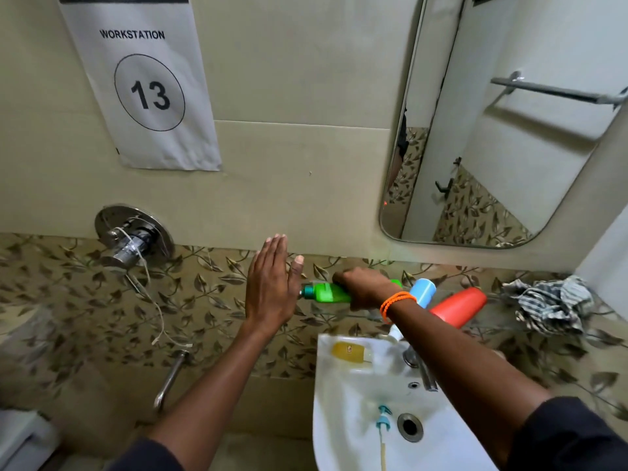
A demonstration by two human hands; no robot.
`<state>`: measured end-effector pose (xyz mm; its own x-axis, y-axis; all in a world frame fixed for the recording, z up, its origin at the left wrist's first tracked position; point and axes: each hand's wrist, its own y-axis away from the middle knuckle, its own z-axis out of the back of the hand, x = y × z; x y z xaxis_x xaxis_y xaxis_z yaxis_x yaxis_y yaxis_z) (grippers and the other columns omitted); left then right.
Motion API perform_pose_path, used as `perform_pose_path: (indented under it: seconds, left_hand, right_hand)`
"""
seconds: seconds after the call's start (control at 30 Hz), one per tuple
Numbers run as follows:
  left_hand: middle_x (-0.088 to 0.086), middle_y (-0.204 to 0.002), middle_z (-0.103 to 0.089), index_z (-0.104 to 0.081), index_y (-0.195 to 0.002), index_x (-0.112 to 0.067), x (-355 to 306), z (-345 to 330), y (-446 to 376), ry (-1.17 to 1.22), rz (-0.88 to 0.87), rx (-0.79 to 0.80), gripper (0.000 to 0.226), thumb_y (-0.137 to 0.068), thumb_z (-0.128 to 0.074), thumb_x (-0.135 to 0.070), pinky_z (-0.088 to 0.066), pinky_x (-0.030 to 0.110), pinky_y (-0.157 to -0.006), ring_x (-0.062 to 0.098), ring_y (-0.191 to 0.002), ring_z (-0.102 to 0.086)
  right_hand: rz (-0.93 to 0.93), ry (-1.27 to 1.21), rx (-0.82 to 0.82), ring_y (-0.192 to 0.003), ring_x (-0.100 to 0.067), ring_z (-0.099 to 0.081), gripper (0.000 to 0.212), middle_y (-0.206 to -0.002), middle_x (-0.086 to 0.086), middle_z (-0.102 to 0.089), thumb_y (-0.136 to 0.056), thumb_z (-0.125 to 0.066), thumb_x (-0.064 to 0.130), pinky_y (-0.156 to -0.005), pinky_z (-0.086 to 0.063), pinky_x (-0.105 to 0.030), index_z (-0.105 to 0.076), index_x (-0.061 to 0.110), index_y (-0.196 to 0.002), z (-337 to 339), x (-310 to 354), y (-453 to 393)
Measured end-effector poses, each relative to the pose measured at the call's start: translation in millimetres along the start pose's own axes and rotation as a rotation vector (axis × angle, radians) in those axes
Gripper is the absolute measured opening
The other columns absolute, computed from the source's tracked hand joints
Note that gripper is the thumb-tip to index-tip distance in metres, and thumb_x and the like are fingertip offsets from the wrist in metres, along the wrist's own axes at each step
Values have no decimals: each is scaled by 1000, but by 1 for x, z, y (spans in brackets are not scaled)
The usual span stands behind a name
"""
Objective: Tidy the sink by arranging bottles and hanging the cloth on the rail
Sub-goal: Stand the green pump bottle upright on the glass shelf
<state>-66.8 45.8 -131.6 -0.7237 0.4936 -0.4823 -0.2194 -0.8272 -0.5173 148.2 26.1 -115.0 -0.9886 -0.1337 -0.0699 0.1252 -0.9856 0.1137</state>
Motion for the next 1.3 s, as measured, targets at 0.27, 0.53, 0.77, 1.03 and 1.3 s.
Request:
perform_pose_path:
  seconds: [0.27,0.53,0.77,1.03,1.3]
  left_hand:
    - [0,-103,-56,-56,-103,-19,-12,-30,54,233,189,-278,25,-99,-54,-43,-49,36,-75,21,-95,-54]
    - [5,-145,-60,-48,-149,-19,-52,-72,36,583,378,189,68,-91,-74,-43,-51,42,-106,24,-130,-58]
    - [7,-124,-74,-66,-131,-15,-69,-78,13,590,325,291,40,-93,-75,-22,-47,25,-86,21,-109,-68]
    - [5,-135,-66,-60,-136,-19,-64,-89,26,498,344,184,51,-89,-79,-24,-53,36,-98,25,-125,-61]
    - [-1,-100,-68,-64,-100,-20,-77,-105,92,517,380,-61,11,-95,-70,-26,-57,44,-79,24,-91,-65]
  right_hand:
    - [-46,-545,-292,-98,-36,-66,44,-109,-17,-72,-76,-65,3,-80,-51,-35,-63,11,-120,-5,-22,3]
    - [-71,-1516,-397,-118,-26,-66,51,-126,-17,-68,-88,-63,-15,-97,-56,-37,-52,8,-132,-6,-36,31]
    - [-8,-1649,-226,-125,-29,-61,63,-135,-22,-61,-89,-56,-22,-97,-57,-34,-41,5,-144,-5,-45,42]
    - [-84,-1243,-279,-131,-23,-56,73,-139,-13,-59,-80,-73,-13,-110,-48,-42,-45,11,-142,6,-53,55]
    - [-45,-16,143,-143,-27,-34,79,-155,2,-40,-79,-65,-4,-105,-43,-57,-46,38,-143,-20,-90,95]
